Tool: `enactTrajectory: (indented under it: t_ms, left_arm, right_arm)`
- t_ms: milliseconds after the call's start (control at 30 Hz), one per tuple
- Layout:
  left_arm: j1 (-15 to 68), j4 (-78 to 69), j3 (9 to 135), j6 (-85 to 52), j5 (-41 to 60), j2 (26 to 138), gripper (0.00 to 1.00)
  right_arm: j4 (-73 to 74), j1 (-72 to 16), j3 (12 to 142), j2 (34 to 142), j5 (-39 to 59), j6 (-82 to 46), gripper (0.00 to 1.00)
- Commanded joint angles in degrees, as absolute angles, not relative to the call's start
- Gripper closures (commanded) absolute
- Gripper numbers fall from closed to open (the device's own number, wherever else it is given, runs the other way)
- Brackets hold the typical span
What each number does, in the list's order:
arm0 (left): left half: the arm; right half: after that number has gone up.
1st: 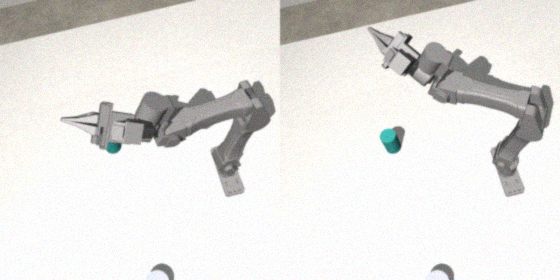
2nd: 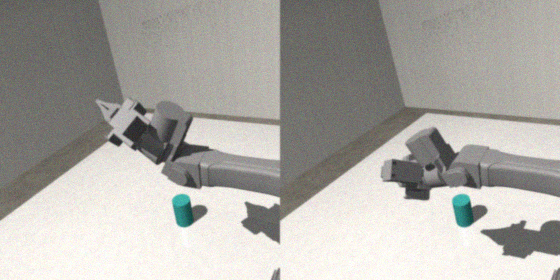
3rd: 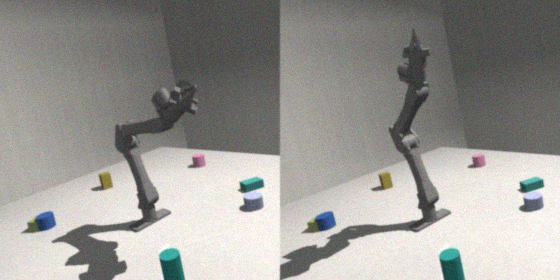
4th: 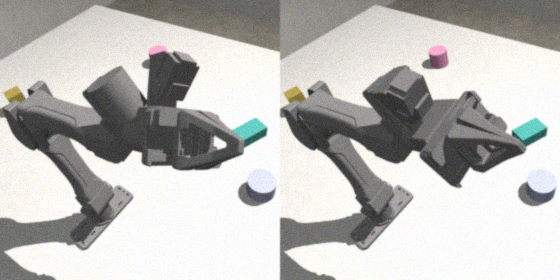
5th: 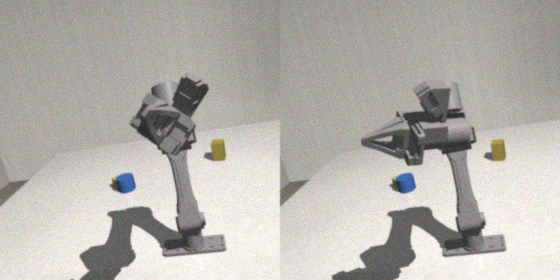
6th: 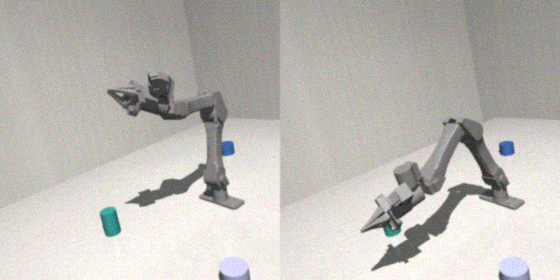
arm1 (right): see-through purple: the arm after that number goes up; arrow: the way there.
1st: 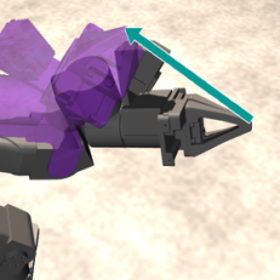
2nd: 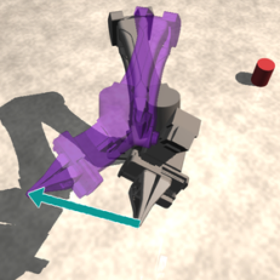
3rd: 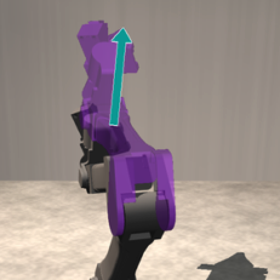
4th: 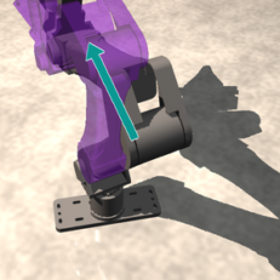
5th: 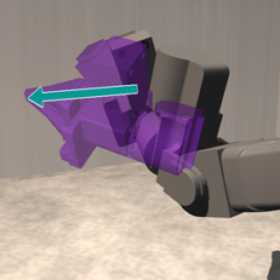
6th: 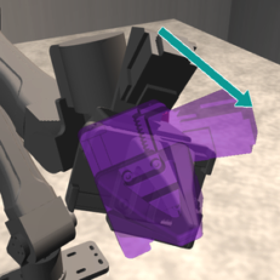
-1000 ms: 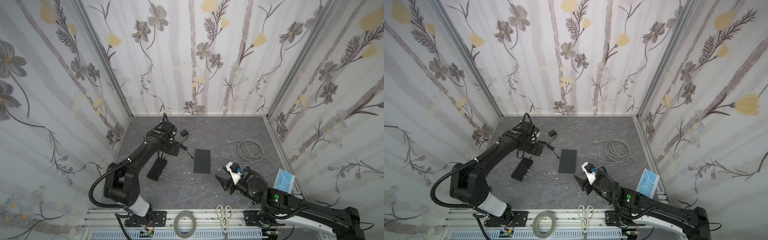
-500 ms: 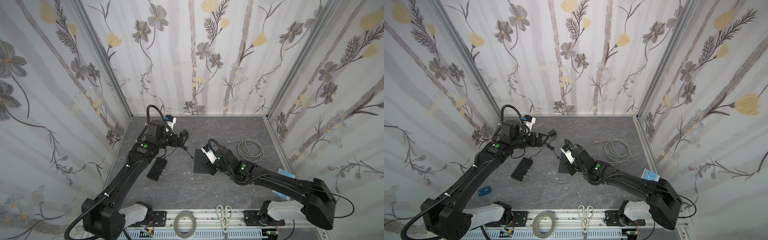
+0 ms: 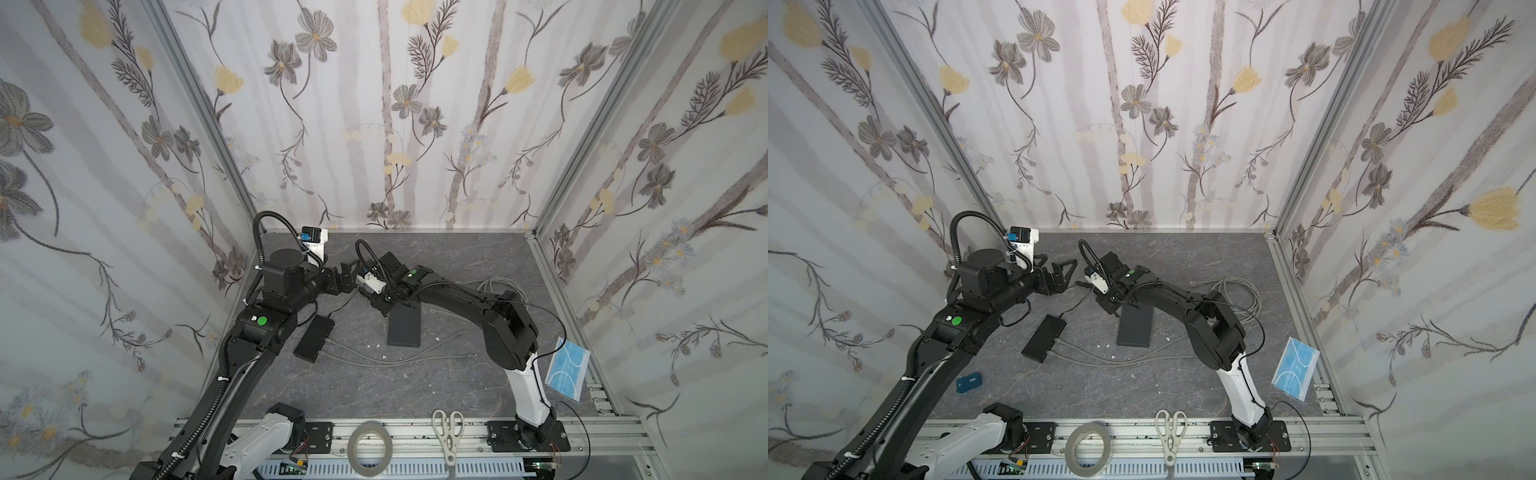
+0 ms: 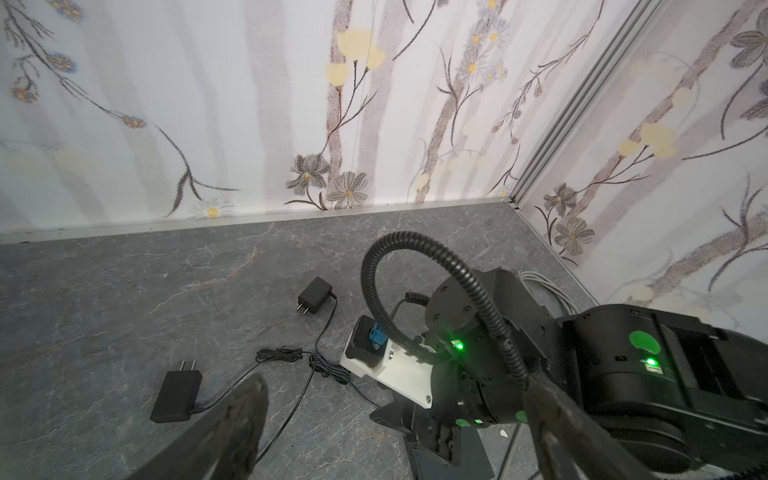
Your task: Insert the plug into the switch port
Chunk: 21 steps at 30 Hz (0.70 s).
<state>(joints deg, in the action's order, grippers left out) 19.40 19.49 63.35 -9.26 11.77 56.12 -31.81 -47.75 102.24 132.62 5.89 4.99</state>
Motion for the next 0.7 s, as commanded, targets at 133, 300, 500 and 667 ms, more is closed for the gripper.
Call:
enactTrajectory:
  t_ms: [133, 300, 500, 667]
  left_arm:
    - [18.10, 17.58, 63.71, -11.22, 13.72, 56.43, 0.05]
    - [17.21, 17.09, 63.48, -11.93, 14.90, 56.24, 0.05]
    - [15.25, 16.23, 63.47, -13.93, 17.44, 57.04, 0.05]
    - [14.24, 15.73, 63.19, -14.68, 18.02, 57.35, 0.05]
  right_arm:
    - [-39.62, -45.70, 105.73, 137.11, 4.40, 5.30, 0.59]
    - [-41.74, -45.18, 105.72, 139.12, 3.25, 7.46, 0.58]
    - [-43.70, -45.18, 106.94, 140.62, 2.91, 9.71, 0.59]
    - [-43.93, -45.34, 105.88, 139.87, 2.46, 10.47, 0.61]
